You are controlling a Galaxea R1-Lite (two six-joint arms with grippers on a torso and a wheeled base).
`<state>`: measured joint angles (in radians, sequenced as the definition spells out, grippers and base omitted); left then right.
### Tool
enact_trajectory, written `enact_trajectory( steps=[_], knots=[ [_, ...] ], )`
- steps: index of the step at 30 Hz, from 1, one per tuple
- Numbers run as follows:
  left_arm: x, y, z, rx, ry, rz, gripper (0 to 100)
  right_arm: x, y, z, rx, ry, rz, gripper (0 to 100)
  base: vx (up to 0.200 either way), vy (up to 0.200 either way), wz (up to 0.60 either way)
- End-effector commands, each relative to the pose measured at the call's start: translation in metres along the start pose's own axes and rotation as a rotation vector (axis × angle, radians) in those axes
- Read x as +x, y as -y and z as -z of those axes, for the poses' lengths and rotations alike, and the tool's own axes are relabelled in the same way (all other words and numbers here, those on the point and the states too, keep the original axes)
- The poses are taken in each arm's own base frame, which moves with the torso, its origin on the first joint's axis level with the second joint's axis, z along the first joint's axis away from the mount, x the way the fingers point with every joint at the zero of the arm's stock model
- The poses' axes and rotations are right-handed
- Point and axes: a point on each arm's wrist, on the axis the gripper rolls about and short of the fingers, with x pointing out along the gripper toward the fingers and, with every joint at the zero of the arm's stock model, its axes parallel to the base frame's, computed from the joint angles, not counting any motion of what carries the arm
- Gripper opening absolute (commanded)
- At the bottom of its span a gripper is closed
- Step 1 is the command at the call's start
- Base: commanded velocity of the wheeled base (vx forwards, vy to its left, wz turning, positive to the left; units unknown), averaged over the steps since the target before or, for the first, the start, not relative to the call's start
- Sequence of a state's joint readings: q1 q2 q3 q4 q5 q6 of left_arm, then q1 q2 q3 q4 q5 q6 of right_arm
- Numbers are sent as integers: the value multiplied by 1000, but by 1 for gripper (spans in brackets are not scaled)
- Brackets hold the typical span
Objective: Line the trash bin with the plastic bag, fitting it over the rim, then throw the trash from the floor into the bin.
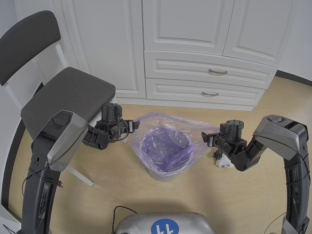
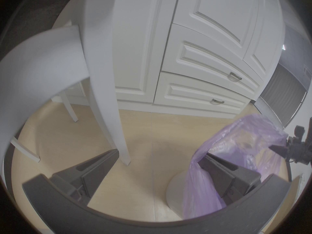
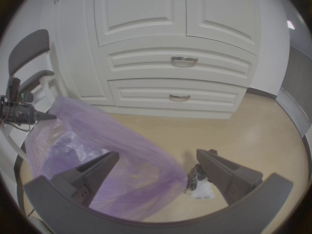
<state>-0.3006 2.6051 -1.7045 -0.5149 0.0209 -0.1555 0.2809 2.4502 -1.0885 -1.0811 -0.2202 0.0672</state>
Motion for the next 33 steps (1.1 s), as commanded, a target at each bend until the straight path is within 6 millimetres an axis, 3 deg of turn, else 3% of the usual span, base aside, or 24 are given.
enact_trajectory(
  steps=[1,6,12,21,25,33],
  knots=[
    [12,-4,4,-4,23,-21,100,20,2,24,16,-22,21,100,0,0,0],
    [27,-5,13,-1,38,-81,100,35,-1,25,66,48,19,100,0,0,0],
    [30,-6,14,-2,45,-83,100,49,-3,30,124,115,10,100,0,0,0],
    [41,-7,24,-4,59,-84,100,85,-8,51,245,181,37,100,0,0,0],
    [49,-9,29,-5,65,-102,100,92,-4,61,244,132,65,100,0,0,0],
    [56,-11,47,-2,27,-111,100,96,-5,61,244,107,95,100,0,0,0]
  ],
)
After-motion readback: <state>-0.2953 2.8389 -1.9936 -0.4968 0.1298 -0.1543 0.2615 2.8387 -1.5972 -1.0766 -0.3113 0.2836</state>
